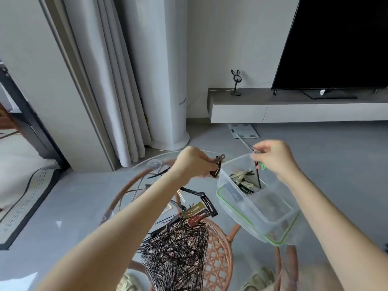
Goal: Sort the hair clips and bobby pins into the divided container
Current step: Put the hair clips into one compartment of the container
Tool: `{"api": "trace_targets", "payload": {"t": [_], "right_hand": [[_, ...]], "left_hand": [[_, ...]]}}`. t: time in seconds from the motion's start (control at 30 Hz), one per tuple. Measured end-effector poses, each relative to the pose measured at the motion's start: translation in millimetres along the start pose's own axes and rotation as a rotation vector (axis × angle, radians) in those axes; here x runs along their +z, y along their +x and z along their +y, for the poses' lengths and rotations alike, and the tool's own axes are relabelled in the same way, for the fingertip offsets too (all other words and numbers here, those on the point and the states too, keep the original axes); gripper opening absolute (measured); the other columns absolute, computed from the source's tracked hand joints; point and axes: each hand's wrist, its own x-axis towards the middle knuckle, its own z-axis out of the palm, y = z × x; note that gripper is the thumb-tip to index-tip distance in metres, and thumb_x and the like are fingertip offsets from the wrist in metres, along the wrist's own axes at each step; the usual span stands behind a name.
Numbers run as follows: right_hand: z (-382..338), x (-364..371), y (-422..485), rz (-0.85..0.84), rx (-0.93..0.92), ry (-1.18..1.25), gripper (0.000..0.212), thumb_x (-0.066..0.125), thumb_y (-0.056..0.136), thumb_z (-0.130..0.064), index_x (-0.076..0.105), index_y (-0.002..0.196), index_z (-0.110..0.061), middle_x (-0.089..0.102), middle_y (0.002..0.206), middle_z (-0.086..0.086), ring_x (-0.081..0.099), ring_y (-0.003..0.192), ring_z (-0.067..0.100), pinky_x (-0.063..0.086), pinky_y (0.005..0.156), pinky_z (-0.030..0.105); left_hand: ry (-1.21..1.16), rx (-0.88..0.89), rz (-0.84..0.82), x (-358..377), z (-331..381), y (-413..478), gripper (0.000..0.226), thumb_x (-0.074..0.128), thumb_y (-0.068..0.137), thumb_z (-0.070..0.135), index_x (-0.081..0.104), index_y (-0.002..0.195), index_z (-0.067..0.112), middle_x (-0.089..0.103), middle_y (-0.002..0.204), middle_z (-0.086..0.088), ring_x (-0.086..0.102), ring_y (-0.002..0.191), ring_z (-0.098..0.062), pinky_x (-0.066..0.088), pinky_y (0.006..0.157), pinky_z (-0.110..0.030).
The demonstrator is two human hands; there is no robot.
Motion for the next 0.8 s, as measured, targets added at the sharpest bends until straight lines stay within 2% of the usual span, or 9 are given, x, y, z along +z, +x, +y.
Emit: {"api": "trace_targets", "payload": {"t": [0.1, 0.17, 0.23, 0.33, 0.4, 0.47, 0.63, 0.73, 0.8], "right_hand": [[22, 0, -1, -0.143, 0.175, -0.239, 0.017, 0.068, 0.069, 0.005, 0.07, 0.083, -0.005, 0.059, 0.058, -0.001, 0.058, 0.041, 0.018, 0.046, 0.045, 0.021], [28, 4, 1, -0.149, 0.211, -0.321, 0.015, 0.068, 0.071, -0.001, 0.07, 0.085, -0.005, 0.066, 0.071, 0.006, 0.064, 0.058, 0.024, 0.054, 0.06, 0.03], [27, 7, 7, -0.107, 0.278, -0.23, 0.005, 0.064, 0.073, 0.002, 0.065, 0.076, -0.001, 0.065, 0.079, 0.013, 0.063, 0.059, 0.026, 0.054, 0.066, 0.037], [27, 14, 13, -0.101, 0.443, 0.135, 0.018, 0.058, 0.074, 0.017, 0.055, 0.068, 0.0, 0.058, 0.074, 0.018, 0.057, 0.056, 0.024, 0.055, 0.046, 0.03], [33, 19, 16, -0.058, 0.485, 0.17, 0.012, 0.061, 0.074, 0.014, 0.06, 0.082, 0.005, 0.063, 0.084, 0.02, 0.063, 0.064, 0.027, 0.059, 0.055, 0.035], [39, 24, 20, -0.025, 0.483, 0.141, 0.02, 0.06, 0.074, 0.009, 0.062, 0.094, 0.005, 0.064, 0.093, 0.02, 0.064, 0.075, 0.033, 0.058, 0.072, 0.046], [11, 24, 0, -0.017, 0.132, -0.429, 0.016, 0.046, 0.075, 0.001, 0.059, 0.067, -0.003, 0.057, 0.065, 0.012, 0.053, 0.065, 0.028, 0.038, 0.057, 0.027], [-17, 36, -23, -0.015, -0.126, -0.364, 0.019, 0.05, 0.08, -0.003, 0.069, 0.08, -0.009, 0.07, 0.087, 0.007, 0.06, 0.082, 0.025, 0.044, 0.07, 0.025], [-26, 56, -40, -0.213, -0.25, -0.336, 0.017, 0.058, 0.084, -0.014, 0.069, 0.096, -0.011, 0.07, 0.1, 0.006, 0.062, 0.091, 0.021, 0.049, 0.083, 0.031]], "left_hand": [[0.1, 0.027, -0.024, 45, 29, 28, 0.015, 0.067, 0.07, 0.02, 0.072, 0.069, 0.005, 0.056, 0.052, -0.003, 0.047, 0.04, -0.014, 0.041, 0.048, -0.02], [0.2, 0.06, -0.021, 67, 43, 40, 0.011, 0.064, 0.071, 0.017, 0.062, 0.064, 0.008, 0.052, 0.054, -0.005, 0.043, 0.044, -0.019, 0.039, 0.045, -0.023], [0.244, 0.074, -0.051, 80, 51, 48, 0.015, 0.065, 0.075, 0.022, 0.063, 0.07, 0.008, 0.054, 0.051, -0.002, 0.047, 0.044, -0.016, 0.043, 0.048, -0.026], [0.252, 0.045, -0.077, 83, 51, 54, 0.022, 0.062, 0.079, 0.022, 0.061, 0.065, 0.005, 0.063, 0.065, -0.007, 0.053, 0.052, -0.019, 0.049, 0.054, -0.026], [0.229, 0.032, -0.05, 75, 44, 54, 0.025, 0.056, 0.082, 0.017, 0.058, 0.061, 0.004, 0.065, 0.071, -0.01, 0.053, 0.052, -0.021, 0.046, 0.049, -0.025], [0.174, 0.028, -0.021, 62, 32, 52, 0.023, 0.053, 0.084, 0.014, 0.067, 0.076, -0.003, 0.07, 0.077, -0.015, 0.061, 0.062, -0.026, 0.055, 0.062, -0.033], [0.295, 0.007, 0.038, 9, -22, 40, 0.023, 0.049, 0.086, 0.013, 0.07, 0.092, 0.008, 0.068, 0.093, -0.009, 0.062, 0.082, -0.025, 0.054, 0.085, -0.037], [0.446, 0.021, 0.046, -20, -67, 25, 0.035, 0.045, 0.085, 0.0, 0.07, 0.103, 0.016, 0.063, 0.12, -0.001, 0.062, 0.103, -0.024, 0.049, 0.087, -0.028], [0.539, 0.001, -0.014, -30, -102, 17, 0.039, 0.047, 0.084, 0.001, 0.065, 0.111, 0.021, 0.052, 0.136, -0.003, 0.056, 0.113, -0.025, 0.047, 0.091, -0.029]]}}
